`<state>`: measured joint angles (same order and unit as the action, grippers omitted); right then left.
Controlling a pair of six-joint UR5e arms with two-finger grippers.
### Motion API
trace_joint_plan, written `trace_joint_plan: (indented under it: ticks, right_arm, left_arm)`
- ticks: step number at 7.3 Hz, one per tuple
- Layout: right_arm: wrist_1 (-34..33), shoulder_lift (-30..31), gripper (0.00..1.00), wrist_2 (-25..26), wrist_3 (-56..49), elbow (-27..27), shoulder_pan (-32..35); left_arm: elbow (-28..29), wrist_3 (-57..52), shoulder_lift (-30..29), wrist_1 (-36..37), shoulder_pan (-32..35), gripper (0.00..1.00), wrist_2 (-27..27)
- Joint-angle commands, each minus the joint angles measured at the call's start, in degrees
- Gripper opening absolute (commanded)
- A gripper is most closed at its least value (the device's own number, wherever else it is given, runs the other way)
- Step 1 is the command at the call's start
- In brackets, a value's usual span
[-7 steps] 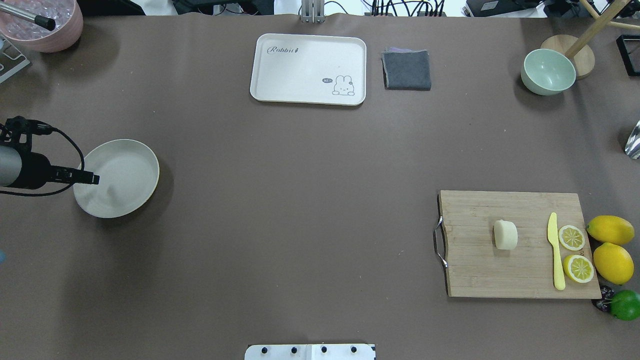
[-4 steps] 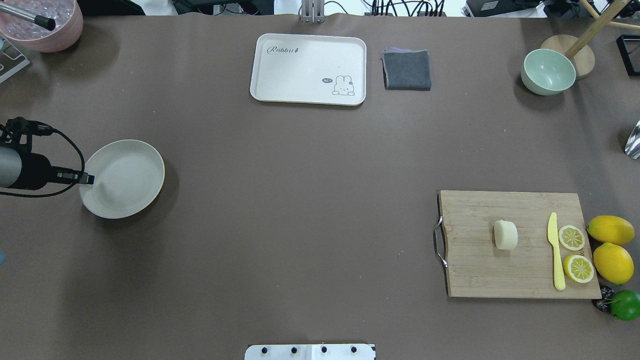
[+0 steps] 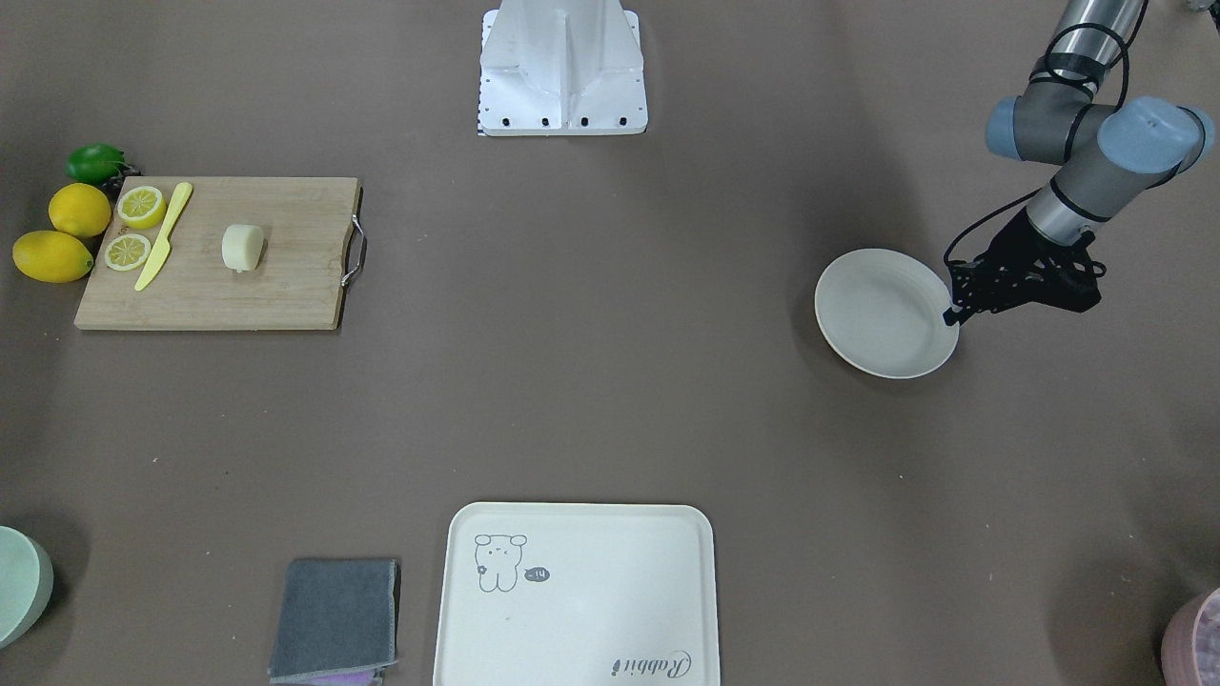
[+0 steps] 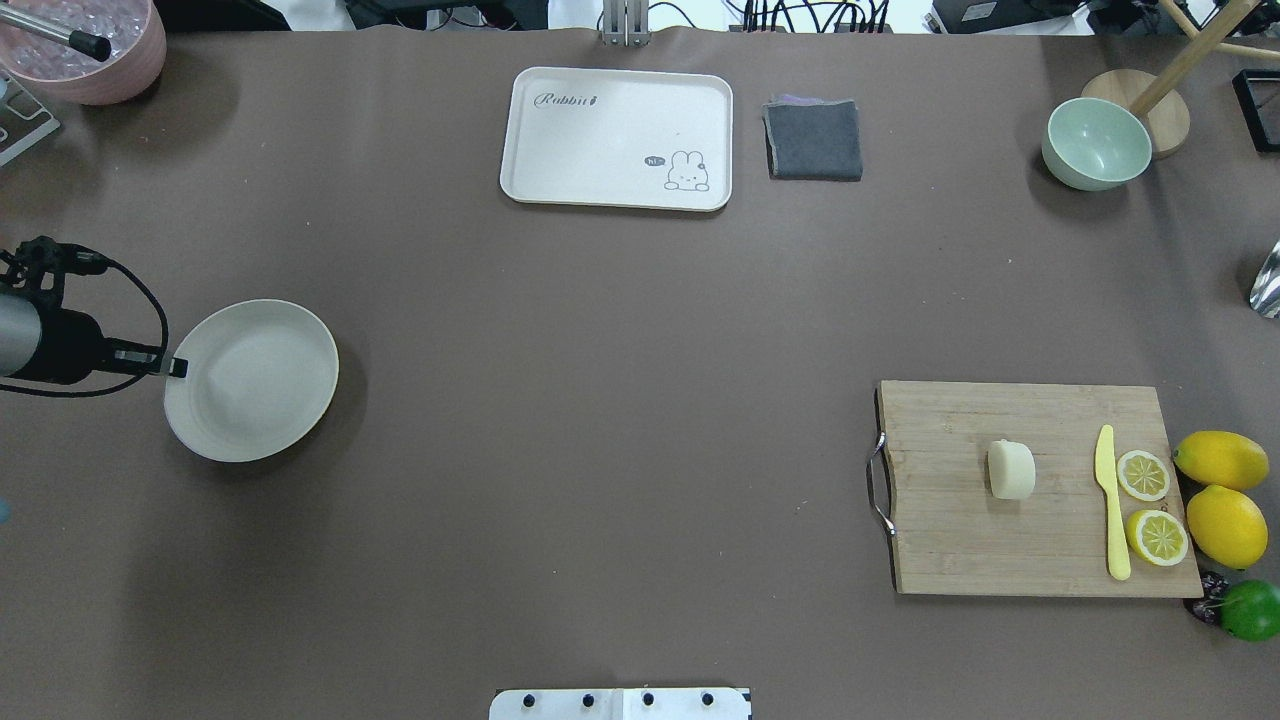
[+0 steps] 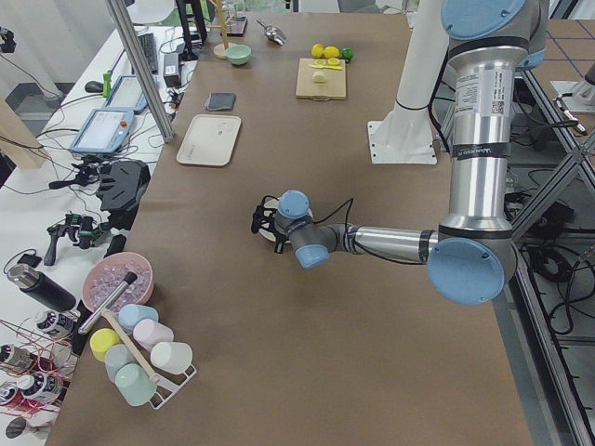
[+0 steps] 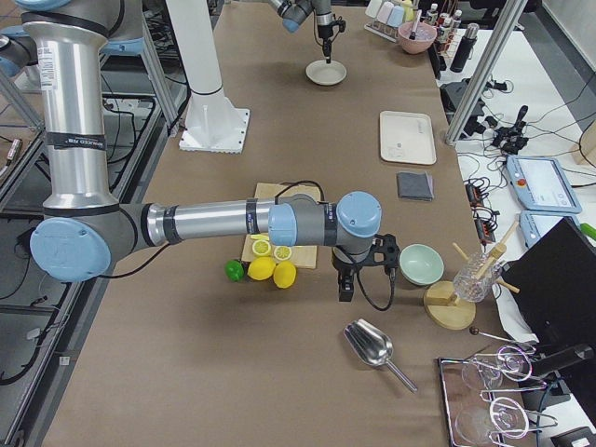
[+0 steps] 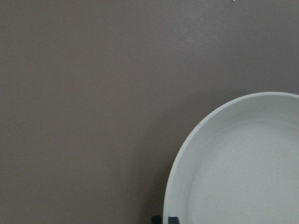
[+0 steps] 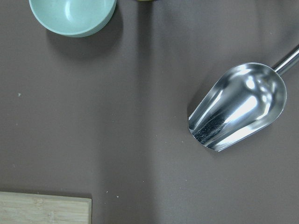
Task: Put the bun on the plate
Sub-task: 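Reach the left gripper to the rim of the white plate, then push the white plate to center with left gripper while right arm reaches board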
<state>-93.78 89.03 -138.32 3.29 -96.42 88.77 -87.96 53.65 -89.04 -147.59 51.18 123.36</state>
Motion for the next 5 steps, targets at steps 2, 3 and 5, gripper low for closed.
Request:
trace_joint_plan:
  ticks: [2, 3, 5]
  right_arm:
    - [0.0, -0.1, 1.00, 0.1, 0.1, -0.1, 0.0]
    - [-0.1, -0.6, 1.00, -0.1, 0.3, 0.0, 0.0]
    - [0.1, -1.4, 1.00, -2.7, 0.7, 0.1, 0.0]
  left_arm:
    - [-8.4, 6.9, -5.6, 12.2, 4.5, 0.00, 7.8]
    - [-12.4, 7.3, -9.4, 20.7, 3.8, 0.00, 5.3]
    - [-12.8, 18.6, -19.3, 27.1, -7.2, 0.00, -5.4]
